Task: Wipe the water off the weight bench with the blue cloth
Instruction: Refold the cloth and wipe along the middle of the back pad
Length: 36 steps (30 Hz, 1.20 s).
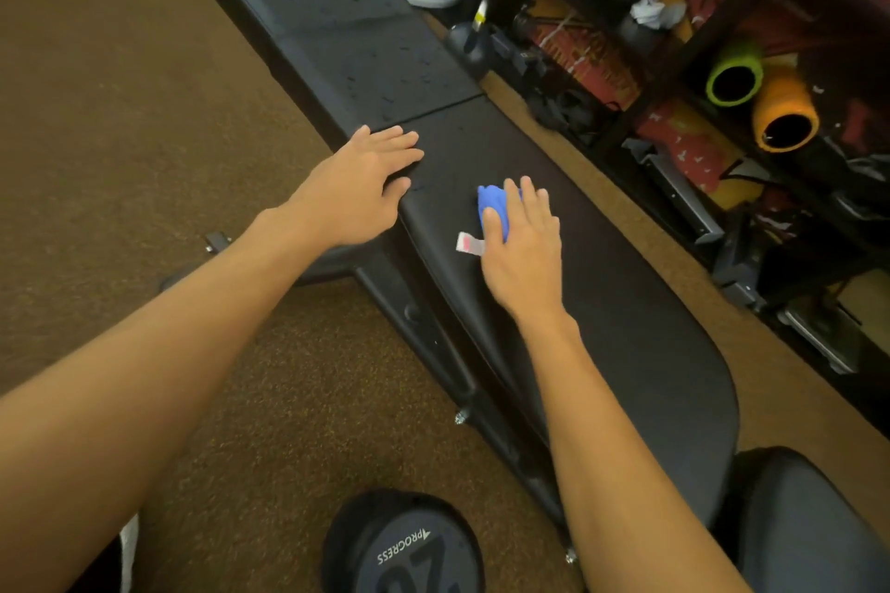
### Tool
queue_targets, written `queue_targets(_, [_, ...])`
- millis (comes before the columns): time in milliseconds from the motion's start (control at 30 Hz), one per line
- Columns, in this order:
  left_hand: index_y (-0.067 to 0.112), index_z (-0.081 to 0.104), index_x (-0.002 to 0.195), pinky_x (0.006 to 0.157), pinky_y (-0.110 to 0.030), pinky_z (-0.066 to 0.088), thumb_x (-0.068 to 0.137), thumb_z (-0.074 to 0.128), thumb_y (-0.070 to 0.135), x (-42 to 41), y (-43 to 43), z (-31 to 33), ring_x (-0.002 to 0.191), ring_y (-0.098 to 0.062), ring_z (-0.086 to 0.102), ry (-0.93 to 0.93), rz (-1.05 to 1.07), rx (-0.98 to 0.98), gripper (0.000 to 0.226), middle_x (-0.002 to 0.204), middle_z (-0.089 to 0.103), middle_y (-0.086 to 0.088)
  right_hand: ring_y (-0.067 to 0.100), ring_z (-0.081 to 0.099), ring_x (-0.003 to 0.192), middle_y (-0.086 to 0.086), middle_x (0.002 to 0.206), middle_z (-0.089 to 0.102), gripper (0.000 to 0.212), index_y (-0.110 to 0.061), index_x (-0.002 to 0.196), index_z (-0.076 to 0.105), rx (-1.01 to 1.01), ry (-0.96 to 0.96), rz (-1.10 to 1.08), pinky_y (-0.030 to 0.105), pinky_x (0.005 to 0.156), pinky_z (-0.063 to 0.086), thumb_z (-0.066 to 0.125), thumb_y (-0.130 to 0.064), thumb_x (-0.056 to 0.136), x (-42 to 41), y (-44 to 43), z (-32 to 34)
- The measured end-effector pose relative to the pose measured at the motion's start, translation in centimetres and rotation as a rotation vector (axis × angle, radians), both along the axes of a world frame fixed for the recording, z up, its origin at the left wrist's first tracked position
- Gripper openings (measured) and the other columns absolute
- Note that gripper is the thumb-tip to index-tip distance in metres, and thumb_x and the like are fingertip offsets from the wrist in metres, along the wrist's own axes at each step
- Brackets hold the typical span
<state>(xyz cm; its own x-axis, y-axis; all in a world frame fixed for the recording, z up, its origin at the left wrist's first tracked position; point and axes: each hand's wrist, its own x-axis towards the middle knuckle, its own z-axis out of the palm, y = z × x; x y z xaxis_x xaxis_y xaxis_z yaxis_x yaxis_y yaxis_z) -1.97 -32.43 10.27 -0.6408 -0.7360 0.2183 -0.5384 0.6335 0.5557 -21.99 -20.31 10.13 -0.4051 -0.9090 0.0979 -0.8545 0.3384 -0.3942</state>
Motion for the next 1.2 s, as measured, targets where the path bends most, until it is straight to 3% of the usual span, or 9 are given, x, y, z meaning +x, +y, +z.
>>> queue_targets(167, [0.014, 0.048, 0.157, 0.131, -0.035, 0.002, 0.109, 0.053, 0.016, 0.1, -0.5, -0.1, 0.161, -0.015, 0.021, 0.023, -0.008, -0.002, 0.049, 0.17, 0.035, -0.002, 0.007, 0.001, 0.164, -0.011, 0.177, 0.016, 0.055, -0.027, 0.167, 0.03, -0.044, 0.025, 0.414, 0.034, 0.132, 0.002, 0.039, -0.041, 0.115, 1.2, 3.0, -0.1])
queue_targets(367, [0.013, 0.046, 0.158, 0.131, -0.035, 0.002, 0.11, 0.051, 0.017, 0.3, -0.3, -0.4, 0.162, -0.016, 0.019, 0.033, -0.024, -0.018, 0.049, 0.17, 0.034, -0.002, 0.017, 0.003, 0.165, -0.002, 0.178, 0.015, 0.057, -0.02, 0.167, 0.03, -0.023, -0.028, -0.006, 0.046, 0.134, 0.007, 0.035, -0.041, 0.115, -1.3, -1.1, -0.3])
queue_targets(433, [0.013, 0.047, 0.158, 0.131, -0.034, 0.002, 0.11, 0.051, 0.016, 0.3, -0.4, -0.4, 0.161, -0.016, 0.02, 0.035, -0.019, -0.02, 0.048, 0.17, 0.034, -0.002, 0.019, 0.003, 0.165, -0.001, 0.178, 0.015, 0.058, -0.02, 0.168, 0.028, -0.028, 0.006, 0.043, 0.044, 0.134, 0.005, 0.034, -0.041, 0.115, 0.5, -2.6, -0.1])
queue_targets(600, [0.012, 0.048, 0.157, 0.132, -0.035, 0.004, 0.109, 0.052, 0.015, 0.4, -0.4, -0.5, 0.161, -0.017, 0.021, 0.04, -0.029, -0.019, 0.048, 0.17, 0.035, -0.003, 0.004, 0.004, 0.163, -0.013, 0.176, 0.018, 0.055, -0.027, 0.167, 0.031, -0.038, 0.027, 0.432, 0.033, 0.133, 0.006, 0.041, -0.041, 0.115, -0.2, 2.1, -0.2])
queue_targets(800, [0.013, 0.04, 0.162, 0.133, -0.037, 0.002, 0.111, 0.046, 0.015, 0.0, 0.4, -0.3, 0.163, -0.017, 0.014, -0.015, 0.006, -0.013, 0.051, 0.173, 0.027, -0.002, 0.018, 0.0, 0.165, 0.0, 0.178, 0.011, 0.059, -0.02, 0.169, 0.024, 0.022, 0.002, -0.003, 0.045, 0.134, 0.004, 0.032, -0.042, 0.115, -1.8, -2.0, -0.1])
queue_targets(900, [0.009, 0.039, 0.161, 0.132, -0.037, 0.004, 0.11, 0.045, 0.011, -0.5, 0.6, 0.0, 0.163, -0.019, 0.015, -0.039, 0.031, 0.011, 0.052, 0.173, 0.027, -0.005, 0.018, 0.0, 0.165, 0.0, 0.178, 0.011, 0.058, -0.021, 0.169, 0.024, -0.007, 0.024, 0.184, 0.043, 0.132, 0.002, 0.032, -0.041, 0.115, 1.2, -2.7, 0.1])
queue_targets(1033, [0.009, 0.042, 0.16, 0.131, -0.034, 0.007, 0.107, 0.049, 0.008, -0.4, 0.9, 0.4, 0.163, -0.019, 0.016, -0.035, 0.051, 0.039, 0.053, 0.172, 0.029, -0.005, 0.006, 0.0, 0.163, -0.011, 0.177, 0.014, 0.057, -0.026, 0.168, 0.027, -0.013, 0.047, 0.491, 0.033, 0.133, 0.002, 0.039, -0.043, 0.115, 0.8, 2.4, 0.4])
queue_targets(1100, [0.012, 0.042, 0.161, 0.13, -0.031, 0.005, 0.108, 0.049, 0.009, -0.3, 1.3, 0.4, 0.163, -0.017, 0.015, -0.019, 0.064, 0.049, 0.053, 0.173, 0.028, -0.001, 0.001, 0.002, 0.162, -0.016, 0.176, 0.016, 0.057, -0.03, 0.168, 0.029, -0.019, 0.011, 0.427, 0.031, 0.132, 0.003, 0.041, -0.044, 0.114, -1.2, 4.4, 0.2])
queue_targets(1200, [0.015, 0.04, 0.162, 0.125, -0.026, 0.002, 0.11, 0.048, 0.012, -0.4, 1.6, 0.4, 0.163, -0.014, 0.012, -0.005, 0.089, 0.06, 0.053, 0.173, 0.026, 0.002, 0.008, 0.003, 0.163, -0.01, 0.177, 0.016, 0.058, -0.027, 0.168, 0.029, -0.001, -0.035, 0.132, 0.039, 0.134, 0.005, 0.039, -0.045, 0.114, -3.8, 4.1, -0.2])
